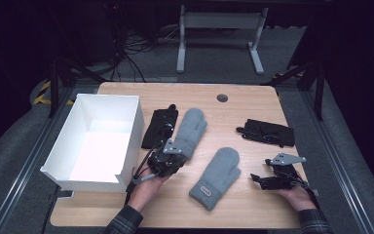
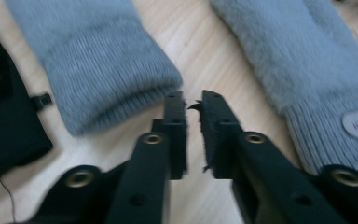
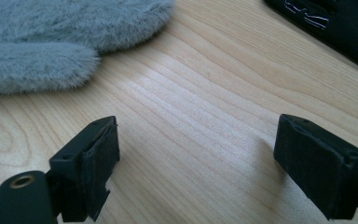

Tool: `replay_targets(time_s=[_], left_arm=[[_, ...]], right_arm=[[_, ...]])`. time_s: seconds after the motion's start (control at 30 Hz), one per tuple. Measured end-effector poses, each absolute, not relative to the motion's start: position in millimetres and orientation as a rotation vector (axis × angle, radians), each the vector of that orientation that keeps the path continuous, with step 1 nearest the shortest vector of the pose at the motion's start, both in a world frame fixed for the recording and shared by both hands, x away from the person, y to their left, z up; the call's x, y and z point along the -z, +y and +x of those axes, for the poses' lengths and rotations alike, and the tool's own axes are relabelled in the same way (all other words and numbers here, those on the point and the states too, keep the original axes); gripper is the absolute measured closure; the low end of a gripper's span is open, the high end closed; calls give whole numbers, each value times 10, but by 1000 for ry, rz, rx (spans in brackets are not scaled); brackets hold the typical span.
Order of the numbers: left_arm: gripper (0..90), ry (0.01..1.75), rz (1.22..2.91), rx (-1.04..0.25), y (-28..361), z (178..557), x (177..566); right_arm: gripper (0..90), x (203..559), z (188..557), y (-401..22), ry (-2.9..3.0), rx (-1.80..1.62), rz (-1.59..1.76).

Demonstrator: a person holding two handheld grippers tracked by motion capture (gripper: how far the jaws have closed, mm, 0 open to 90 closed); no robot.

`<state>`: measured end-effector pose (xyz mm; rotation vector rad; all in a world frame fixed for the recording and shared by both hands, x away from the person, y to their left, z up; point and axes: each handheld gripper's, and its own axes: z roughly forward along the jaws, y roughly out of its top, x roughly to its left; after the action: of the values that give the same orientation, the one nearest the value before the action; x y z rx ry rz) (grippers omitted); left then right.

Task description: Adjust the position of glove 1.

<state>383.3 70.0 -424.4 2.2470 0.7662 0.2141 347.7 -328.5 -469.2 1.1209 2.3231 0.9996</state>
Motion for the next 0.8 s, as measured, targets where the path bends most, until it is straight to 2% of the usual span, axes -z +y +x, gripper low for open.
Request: replay_targets(time_s=[0.03,0.8], left_arm=[[895,766,2247,-214,700,3833,4244],[899,825,2210,-267,410,4798,4069]], right_arm=[[143,4692,3477,-3285,2323,-1000,1121],[143,4692,3476,-3286,2323,-1000,1121]])
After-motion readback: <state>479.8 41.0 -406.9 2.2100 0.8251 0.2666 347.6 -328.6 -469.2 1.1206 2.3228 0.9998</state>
